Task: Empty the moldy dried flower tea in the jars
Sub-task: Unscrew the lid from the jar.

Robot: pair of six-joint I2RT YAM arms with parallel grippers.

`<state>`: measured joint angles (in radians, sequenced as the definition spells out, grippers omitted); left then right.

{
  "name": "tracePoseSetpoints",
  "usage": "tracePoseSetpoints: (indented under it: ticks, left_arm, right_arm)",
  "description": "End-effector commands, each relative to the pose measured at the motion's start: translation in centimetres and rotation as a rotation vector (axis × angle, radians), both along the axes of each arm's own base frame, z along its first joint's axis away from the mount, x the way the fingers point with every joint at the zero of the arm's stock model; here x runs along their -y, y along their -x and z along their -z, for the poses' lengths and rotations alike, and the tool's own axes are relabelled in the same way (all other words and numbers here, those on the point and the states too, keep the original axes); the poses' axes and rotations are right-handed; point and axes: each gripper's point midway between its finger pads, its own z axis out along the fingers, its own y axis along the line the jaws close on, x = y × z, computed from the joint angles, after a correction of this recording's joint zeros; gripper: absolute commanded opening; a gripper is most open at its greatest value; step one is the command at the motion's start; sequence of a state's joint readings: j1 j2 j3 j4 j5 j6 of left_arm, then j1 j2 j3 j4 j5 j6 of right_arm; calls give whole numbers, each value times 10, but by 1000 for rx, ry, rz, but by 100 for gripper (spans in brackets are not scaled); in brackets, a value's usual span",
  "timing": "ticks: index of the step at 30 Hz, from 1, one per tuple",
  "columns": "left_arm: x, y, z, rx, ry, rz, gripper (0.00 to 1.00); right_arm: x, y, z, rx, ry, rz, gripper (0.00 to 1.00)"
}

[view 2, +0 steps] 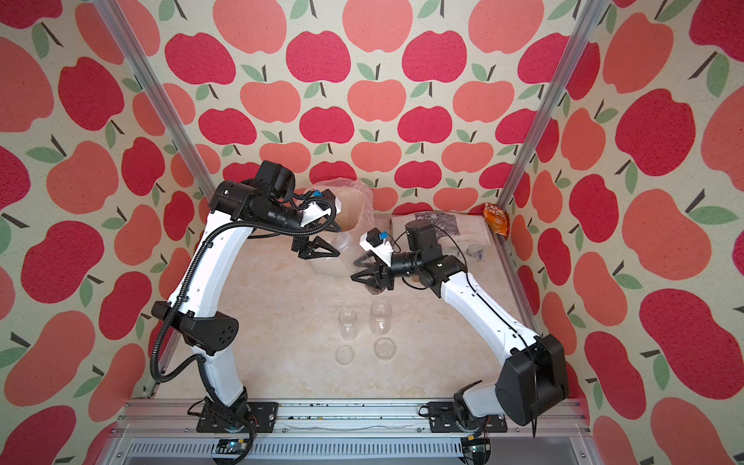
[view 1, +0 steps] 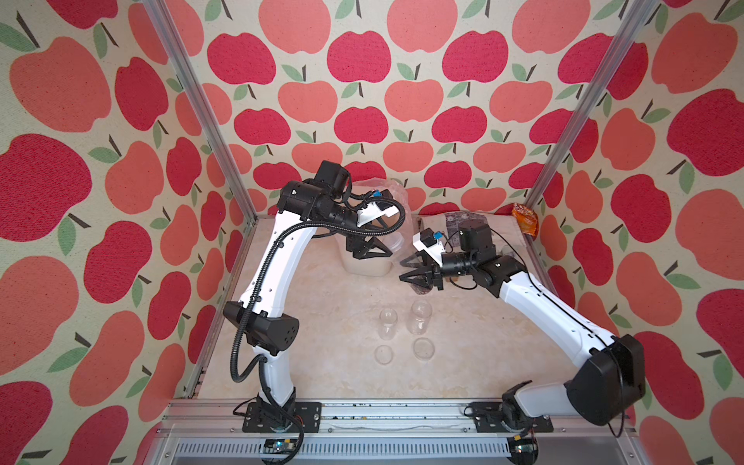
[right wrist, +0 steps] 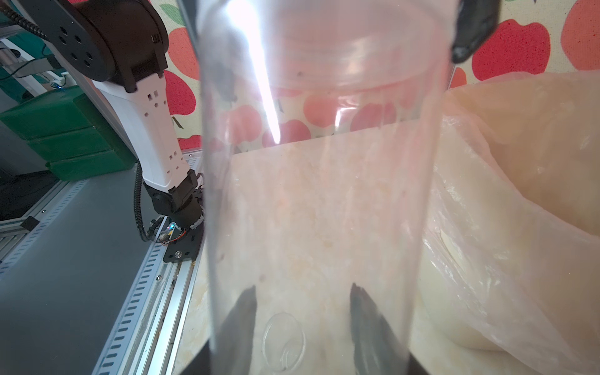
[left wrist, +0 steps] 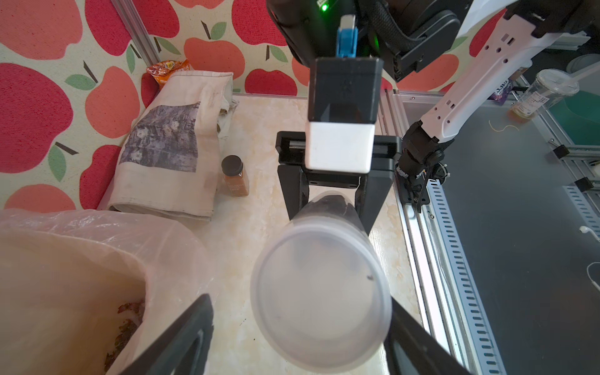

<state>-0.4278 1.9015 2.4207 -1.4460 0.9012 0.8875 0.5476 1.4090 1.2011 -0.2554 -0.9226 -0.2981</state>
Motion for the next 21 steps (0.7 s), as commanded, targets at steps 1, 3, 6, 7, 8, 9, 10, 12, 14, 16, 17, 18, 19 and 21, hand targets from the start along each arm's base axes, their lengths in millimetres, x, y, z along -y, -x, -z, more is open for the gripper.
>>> tracePoseSetpoints:
  ticks: [1,3,6,7,8,9,10,12,14,16,17,18,19,21]
  left_arm:
    - [-1,13,-9,1,28,34,73]
    - [0,17,-10,-18,35,47,71]
    - [1,19,-6,-44,22,56,65]
    - [1,19,-5,-55,16,57,65]
    - [2,20,-3,-61,12,61,65]
    - [2,20,-2,-62,9,62,64]
    - [2,21,-2,-63,8,64,62]
    - [3,22,-2,-62,9,68,59]
    - [3,22,-2,-61,9,70,59]
    - [3,22,0,-62,1,69,60]
    - [4,23,1,-62,-2,71,59]
    - [4,22,2,-63,-3,72,57]
    - [4,22,1,-62,-1,73,54]
    - [5,24,1,-67,4,80,48]
  right_arm:
    - [-4,5,-5,17,-1,-46,2]
    - [-5,5,-3,21,12,-47,2]
    - [-7,5,-3,34,19,-47,2]
    - [-7,5,-3,38,20,-49,1]
    - [-7,6,-4,45,19,-51,1]
    - [-8,7,-4,49,24,-52,1]
    - [-8,7,-5,56,25,-53,1]
    - [-8,7,-5,66,31,-50,1]
    - [-8,8,-6,74,35,-53,0]
    - [-9,8,-7,82,36,-54,0]
    - [-9,8,-8,87,37,-53,0]
    - [-9,8,-8,91,37,-51,0]
    - [-9,8,-9,96,37,-51,0]
    - [-9,8,-9,103,40,-46,0]
